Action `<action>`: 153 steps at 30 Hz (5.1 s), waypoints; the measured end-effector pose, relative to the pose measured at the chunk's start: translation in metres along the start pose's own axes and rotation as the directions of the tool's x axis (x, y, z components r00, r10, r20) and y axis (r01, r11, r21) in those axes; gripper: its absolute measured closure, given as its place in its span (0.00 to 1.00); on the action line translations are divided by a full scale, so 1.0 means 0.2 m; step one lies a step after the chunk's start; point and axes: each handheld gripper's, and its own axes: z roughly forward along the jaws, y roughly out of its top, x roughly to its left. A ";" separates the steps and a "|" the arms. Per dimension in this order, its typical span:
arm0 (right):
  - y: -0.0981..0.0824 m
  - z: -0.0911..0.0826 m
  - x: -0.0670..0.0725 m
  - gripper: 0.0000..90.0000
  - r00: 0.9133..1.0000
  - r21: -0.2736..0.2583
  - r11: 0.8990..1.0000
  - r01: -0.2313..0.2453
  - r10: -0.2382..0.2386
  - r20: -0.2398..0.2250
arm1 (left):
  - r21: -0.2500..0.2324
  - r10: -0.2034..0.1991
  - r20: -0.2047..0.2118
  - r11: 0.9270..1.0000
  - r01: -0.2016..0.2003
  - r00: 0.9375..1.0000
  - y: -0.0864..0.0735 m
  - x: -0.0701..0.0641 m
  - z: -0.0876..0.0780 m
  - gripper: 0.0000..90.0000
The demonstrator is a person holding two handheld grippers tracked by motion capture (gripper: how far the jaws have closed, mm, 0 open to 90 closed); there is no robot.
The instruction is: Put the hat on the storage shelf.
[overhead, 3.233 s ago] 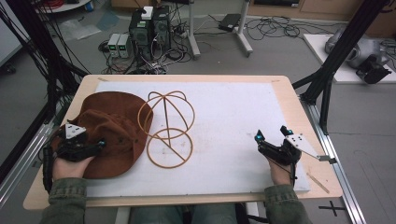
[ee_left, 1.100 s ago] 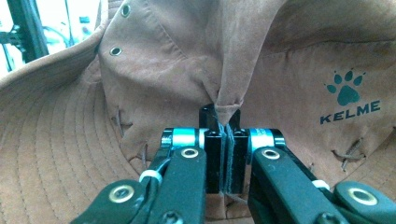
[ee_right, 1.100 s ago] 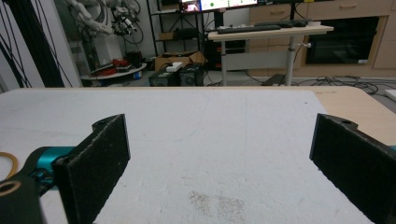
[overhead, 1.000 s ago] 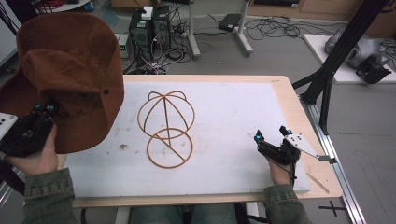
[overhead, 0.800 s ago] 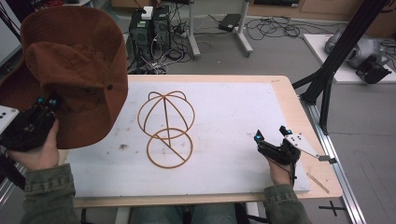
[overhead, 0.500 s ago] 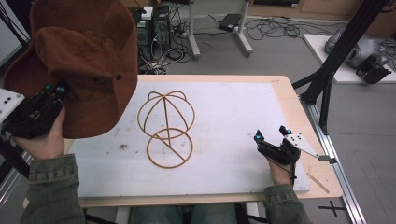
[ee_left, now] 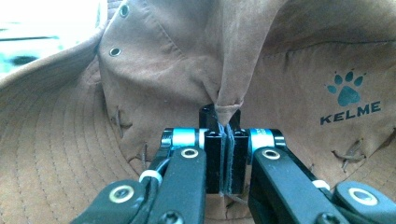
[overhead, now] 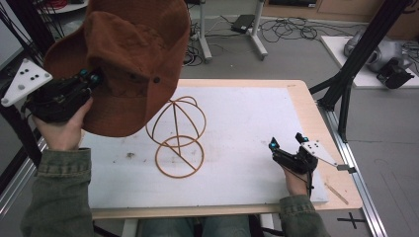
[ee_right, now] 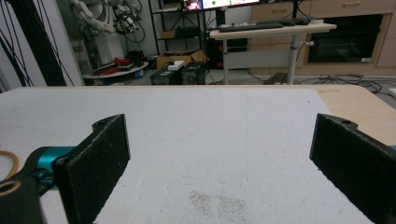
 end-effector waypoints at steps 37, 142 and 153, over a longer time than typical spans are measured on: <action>0.00 0.00 0.00 0.05 1.000 0.004 1.000 -0.004 0.004 0.002 | 0.263 -0.011 0.530 0.953 -0.152 0.848 -0.04 -0.02 0.33 0.98; 0.00 -0.04 -0.02 0.05 0.986 -0.089 0.995 -0.054 0.067 0.153 | -0.043 -0.056 -0.662 0.998 0.037 0.747 -1.07 -0.04 -0.46 0.11; 0.00 -0.06 0.02 0.05 0.987 -0.091 0.996 -0.006 0.021 0.159 | -0.024 -0.058 -0.659 0.998 0.056 0.750 -1.11 -0.04 -0.44 0.11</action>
